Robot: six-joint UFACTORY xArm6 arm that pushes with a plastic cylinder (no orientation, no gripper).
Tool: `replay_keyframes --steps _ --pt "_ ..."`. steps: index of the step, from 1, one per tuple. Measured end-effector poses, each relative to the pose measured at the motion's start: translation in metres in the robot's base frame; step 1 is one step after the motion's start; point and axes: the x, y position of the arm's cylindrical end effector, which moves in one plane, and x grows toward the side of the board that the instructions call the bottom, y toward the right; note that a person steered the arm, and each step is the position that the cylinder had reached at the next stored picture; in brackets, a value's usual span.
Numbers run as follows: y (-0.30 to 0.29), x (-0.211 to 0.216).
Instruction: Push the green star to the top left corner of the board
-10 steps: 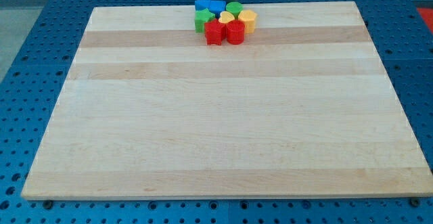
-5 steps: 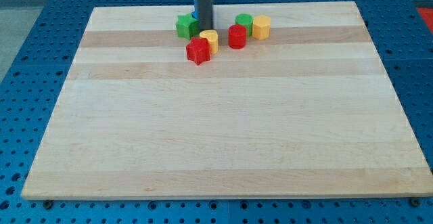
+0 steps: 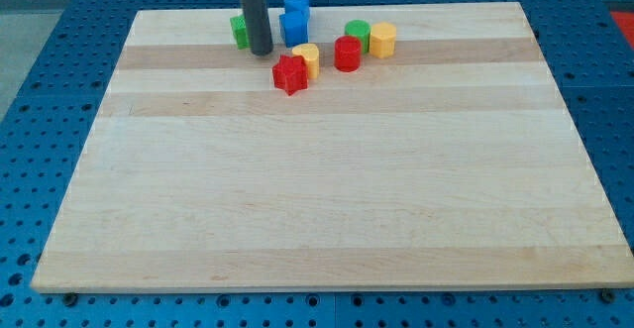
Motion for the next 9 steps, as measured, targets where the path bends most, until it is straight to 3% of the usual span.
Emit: replay_keyframes --steps 2,4,7,9 --pt "-0.012 -0.023" --pt "-0.097 -0.024" --pt "-0.070 -0.032" --pt "-0.099 -0.056"
